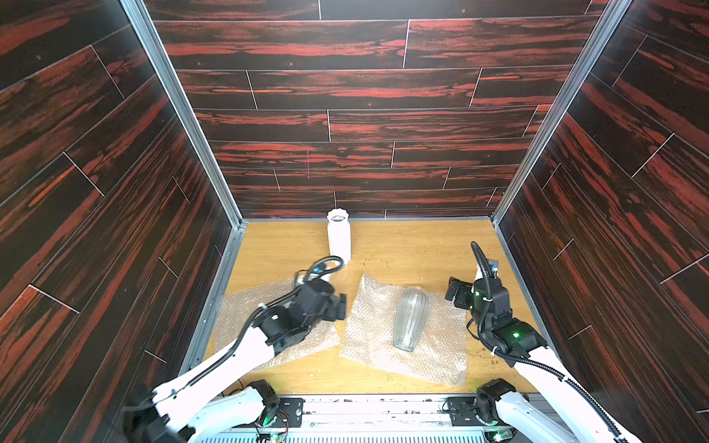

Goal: Unwrap the vase from the bubble wrap
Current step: Unwrap the bubble wrap at the center of the board, then pick up the vase from the bubble wrap.

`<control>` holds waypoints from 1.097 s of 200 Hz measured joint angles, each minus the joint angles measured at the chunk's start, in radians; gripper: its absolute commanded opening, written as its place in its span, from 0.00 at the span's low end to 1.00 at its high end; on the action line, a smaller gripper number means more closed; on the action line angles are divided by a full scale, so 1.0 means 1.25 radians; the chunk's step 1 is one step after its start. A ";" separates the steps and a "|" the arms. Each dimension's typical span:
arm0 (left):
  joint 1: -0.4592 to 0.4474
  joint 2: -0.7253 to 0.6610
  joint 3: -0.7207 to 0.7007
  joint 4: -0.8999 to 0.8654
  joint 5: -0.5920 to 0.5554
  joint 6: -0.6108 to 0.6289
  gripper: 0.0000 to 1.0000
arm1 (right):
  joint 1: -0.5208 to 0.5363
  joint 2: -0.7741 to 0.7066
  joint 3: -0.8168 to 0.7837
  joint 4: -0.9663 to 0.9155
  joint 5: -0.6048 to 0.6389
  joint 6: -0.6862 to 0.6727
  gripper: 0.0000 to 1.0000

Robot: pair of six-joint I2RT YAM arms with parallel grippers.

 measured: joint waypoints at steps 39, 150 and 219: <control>0.043 -0.023 -0.003 -0.009 -0.051 0.007 1.00 | -0.005 0.036 0.004 0.047 -0.026 -0.028 0.99; 0.044 0.089 0.043 0.032 0.223 0.026 0.96 | -0.128 0.414 0.382 -0.205 -0.499 -0.078 0.99; 0.044 0.102 0.015 0.090 0.329 0.013 1.00 | -0.170 0.602 0.450 -0.271 -0.792 -0.148 0.99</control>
